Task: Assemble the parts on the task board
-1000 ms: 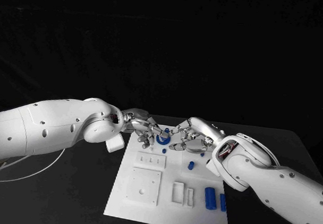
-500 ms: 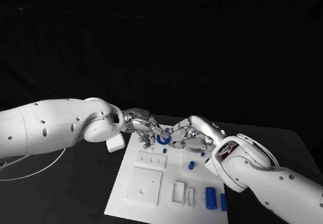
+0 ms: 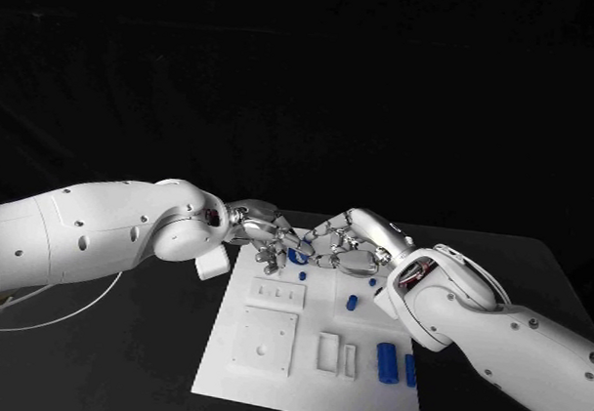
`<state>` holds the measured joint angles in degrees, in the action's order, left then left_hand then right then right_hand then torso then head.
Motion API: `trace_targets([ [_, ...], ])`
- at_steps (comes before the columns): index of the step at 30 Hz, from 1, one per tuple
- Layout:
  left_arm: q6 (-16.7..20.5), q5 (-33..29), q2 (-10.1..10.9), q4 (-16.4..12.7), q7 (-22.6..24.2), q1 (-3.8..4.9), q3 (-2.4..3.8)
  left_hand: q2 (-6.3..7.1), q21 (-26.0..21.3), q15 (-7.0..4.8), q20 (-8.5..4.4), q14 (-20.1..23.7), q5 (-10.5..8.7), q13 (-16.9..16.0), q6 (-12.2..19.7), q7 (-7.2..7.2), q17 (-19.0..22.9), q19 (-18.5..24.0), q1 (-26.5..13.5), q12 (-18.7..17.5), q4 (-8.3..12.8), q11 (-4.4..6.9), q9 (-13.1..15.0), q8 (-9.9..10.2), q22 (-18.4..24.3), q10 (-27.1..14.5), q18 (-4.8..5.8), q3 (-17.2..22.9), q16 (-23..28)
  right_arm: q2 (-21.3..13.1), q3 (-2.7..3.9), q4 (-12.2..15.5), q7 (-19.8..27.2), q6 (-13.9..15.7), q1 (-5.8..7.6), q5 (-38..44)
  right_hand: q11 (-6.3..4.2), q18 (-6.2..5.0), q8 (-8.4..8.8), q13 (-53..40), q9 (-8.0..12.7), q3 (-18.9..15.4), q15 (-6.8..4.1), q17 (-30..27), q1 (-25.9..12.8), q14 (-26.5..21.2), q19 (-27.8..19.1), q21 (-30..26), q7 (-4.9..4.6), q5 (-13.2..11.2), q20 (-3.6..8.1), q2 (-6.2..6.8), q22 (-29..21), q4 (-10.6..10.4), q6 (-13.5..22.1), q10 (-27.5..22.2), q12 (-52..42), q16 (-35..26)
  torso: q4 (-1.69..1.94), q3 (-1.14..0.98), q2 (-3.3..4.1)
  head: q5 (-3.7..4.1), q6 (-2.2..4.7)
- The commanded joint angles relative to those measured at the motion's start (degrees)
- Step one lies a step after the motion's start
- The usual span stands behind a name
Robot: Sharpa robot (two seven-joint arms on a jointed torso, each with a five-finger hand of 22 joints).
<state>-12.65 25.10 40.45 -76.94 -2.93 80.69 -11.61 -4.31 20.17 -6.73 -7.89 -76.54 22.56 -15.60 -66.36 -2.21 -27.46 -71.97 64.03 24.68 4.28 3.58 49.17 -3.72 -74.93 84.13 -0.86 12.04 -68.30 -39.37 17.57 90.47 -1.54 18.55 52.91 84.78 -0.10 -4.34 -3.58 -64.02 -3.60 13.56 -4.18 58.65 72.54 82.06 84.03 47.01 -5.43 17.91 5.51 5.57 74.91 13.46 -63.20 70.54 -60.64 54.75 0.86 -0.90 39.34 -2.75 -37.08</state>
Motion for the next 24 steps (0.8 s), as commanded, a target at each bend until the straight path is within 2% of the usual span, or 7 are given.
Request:
trace_targets([
  [1,-0.91,-0.53,-0.14,-0.14,0.99,0.07,0.05,-3.96,-0.13,-0.06,0.07,0.48,0.13,-0.05,-1.53,1.87,0.06,0.10,4.18,-0.20,0.07,-0.30,0.05,-0.17,-0.99,1.42,0.47,0.17,-0.19,0.15,-0.03,0.17,0.81,-0.35,-0.04,0.79,-0.37,-0.87,0.02,-0.03,-0.09,0.31,-0.12,0.07,0.15,0.12,1.30,0.28,0.02,-0.57,-0.19,-0.19,5.64,-0.04,-0.48,0.17,-0.31,0.26,0.04,0.01,0.01,0.00,-0.02],
  [6,-0.62,-0.53,-0.17,-0.13,1.19,0.07,0.05,-4.00,-0.09,-0.07,0.05,0.49,0.03,-0.09,-1.56,1.87,0.09,0.08,4.22,-0.20,0.04,-0.28,0.01,-0.17,-0.99,1.42,0.47,0.12,-0.24,0.28,-0.21,0.11,0.75,-1.79,-0.05,0.98,-0.58,-0.78,0.01,-0.18,-0.12,0.55,-0.27,0.16,0.12,0.13,1.27,0.40,0.42,-0.76,-0.07,-0.40,5.67,0.09,-2.04,0.33,-0.52,0.31,0.03,0.00,0.01,-0.08,-0.08],
  [12,0.22,-0.58,-0.09,0.01,1.38,0.07,0.05,-4.00,-0.09,-0.07,0.05,0.49,0.03,-0.09,-1.56,1.87,0.09,0.08,4.22,-0.20,0.04,-0.28,0.01,-0.17,-0.99,1.42,0.47,0.12,-0.24,0.16,-0.45,0.25,0.74,-2.65,-0.15,1.33,-1.12,-0.51,-0.03,-0.36,-0.31,0.46,-0.72,0.30,0.04,0.21,1.27,0.73,1.49,-0.80,0.33,-0.89,5.72,0.16,-5.70,0.60,-0.69,0.37,-0.03,-0.05,0.01,-0.14,-0.25],
  [24,2.81,-0.89,0.10,0.52,1.92,0.07,0.05,-3.97,-0.05,-0.07,0.05,0.51,0.05,-0.07,-1.59,1.88,0.20,0.06,4.29,-0.28,0.03,-0.29,0.00,-0.17,-0.98,1.37,0.45,0.07,-0.20,-0.17,-0.53,0.57,0.69,-2.96,-0.38,1.70,-1.46,-0.24,-0.01,-0.71,-0.32,0.04,-0.99,0.47,-0.13,0.33,1.26,0.91,2.01,-0.97,0.66,-1.34,5.74,0.23,-7.57,1.01,-0.91,0.40,0.00,-0.08,0.00,-0.14,-0.42],
])
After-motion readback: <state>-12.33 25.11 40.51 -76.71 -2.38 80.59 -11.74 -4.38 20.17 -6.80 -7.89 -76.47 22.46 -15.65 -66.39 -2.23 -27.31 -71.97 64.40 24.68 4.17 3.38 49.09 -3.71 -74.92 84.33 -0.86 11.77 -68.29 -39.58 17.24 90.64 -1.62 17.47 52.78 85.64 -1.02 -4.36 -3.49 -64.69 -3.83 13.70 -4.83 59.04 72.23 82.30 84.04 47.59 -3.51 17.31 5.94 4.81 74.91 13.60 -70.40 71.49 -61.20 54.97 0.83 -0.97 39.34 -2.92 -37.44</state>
